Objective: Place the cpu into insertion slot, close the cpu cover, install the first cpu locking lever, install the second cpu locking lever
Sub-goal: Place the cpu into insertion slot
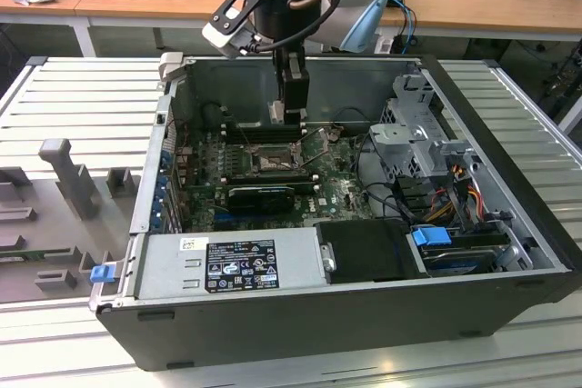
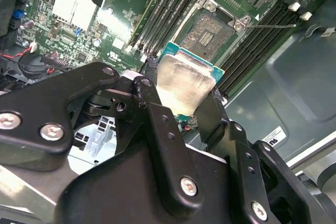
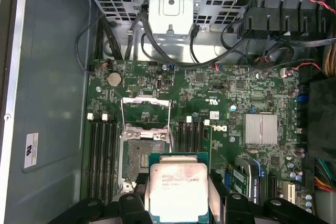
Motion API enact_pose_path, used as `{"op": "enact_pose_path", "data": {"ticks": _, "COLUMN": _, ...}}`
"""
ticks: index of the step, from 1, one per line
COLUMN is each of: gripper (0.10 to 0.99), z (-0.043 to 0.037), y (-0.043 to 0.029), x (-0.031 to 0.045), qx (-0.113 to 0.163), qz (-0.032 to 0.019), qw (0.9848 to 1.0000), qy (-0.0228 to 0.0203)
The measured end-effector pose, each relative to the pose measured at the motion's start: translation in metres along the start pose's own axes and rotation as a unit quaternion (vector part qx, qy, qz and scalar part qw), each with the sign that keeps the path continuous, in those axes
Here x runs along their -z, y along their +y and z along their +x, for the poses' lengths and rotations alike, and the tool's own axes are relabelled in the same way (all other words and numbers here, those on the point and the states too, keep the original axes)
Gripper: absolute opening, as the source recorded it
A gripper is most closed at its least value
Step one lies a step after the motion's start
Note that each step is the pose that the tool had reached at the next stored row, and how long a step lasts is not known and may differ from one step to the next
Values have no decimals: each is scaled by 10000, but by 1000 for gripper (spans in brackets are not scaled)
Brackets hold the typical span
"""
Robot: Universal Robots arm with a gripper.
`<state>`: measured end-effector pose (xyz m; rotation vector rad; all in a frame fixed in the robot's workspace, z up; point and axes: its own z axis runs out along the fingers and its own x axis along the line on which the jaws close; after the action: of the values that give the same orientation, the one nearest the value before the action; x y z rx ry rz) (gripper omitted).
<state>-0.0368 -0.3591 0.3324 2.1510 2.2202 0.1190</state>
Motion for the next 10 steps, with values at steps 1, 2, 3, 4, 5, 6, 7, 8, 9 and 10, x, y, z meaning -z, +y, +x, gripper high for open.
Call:
{"op": "enact_pose_path", "data": {"ticks": 1, "gripper": 533, "z": 0, "y": 0, "x": -5, "qx": -5, "qz": 0, "qw": 10000, "qy": 0}}
{"op": "enact_pose_path", "data": {"ticks": 2, "gripper": 533, "z": 0, "y": -1, "x": -10, "qx": -11, "qz": 0, "qw": 10000, "qy": -1}}
{"op": "enact_pose_path", "data": {"ticks": 3, "gripper": 533, "z": 0, "y": -1, "x": -13, "qx": -15, "qz": -1, "qw": 10000, "qy": -1}}
{"op": "enact_pose_path", "data": {"ticks": 4, "gripper": 533, "z": 0, "y": -2, "x": -20, "qx": -21, "qz": -1, "qw": 10000, "qy": -1}}
{"op": "enact_pose_path", "data": {"ticks": 5, "gripper": 533, "z": 0, "y": -2, "x": -24, "qx": -24, "qz": -1, "qw": 10000, "qy": -2}}
{"op": "enact_pose_path", "data": {"ticks": 6, "gripper": 533, "z": -1, "y": -3, "x": -30, "qx": -27, "qz": -1, "qw": 10000, "qy": -2}}
{"op": "enact_pose_path", "data": {"ticks": 7, "gripper": 533, "z": -1, "y": -4, "x": -44, "qx": -34, "qz": -1, "qw": 10000, "qy": -3}}
{"op": "enact_pose_path", "data": {"ticks": 8, "gripper": 533, "z": -1, "y": -5, "x": -51, "qx": -38, "qz": -1, "qw": 10000, "qy": -3}}
{"op": "enact_pose_path", "data": {"ticks": 9, "gripper": 533, "z": -1, "y": -5, "x": -55, "qx": -41, "qz": -1, "qw": 10000, "qy": -4}}
{"op": "enact_pose_path", "data": {"ticks": 10, "gripper": 533, "z": -1, "y": -6, "x": -63, "qx": -47, "qz": -1, "qw": 10000, "qy": -4}}
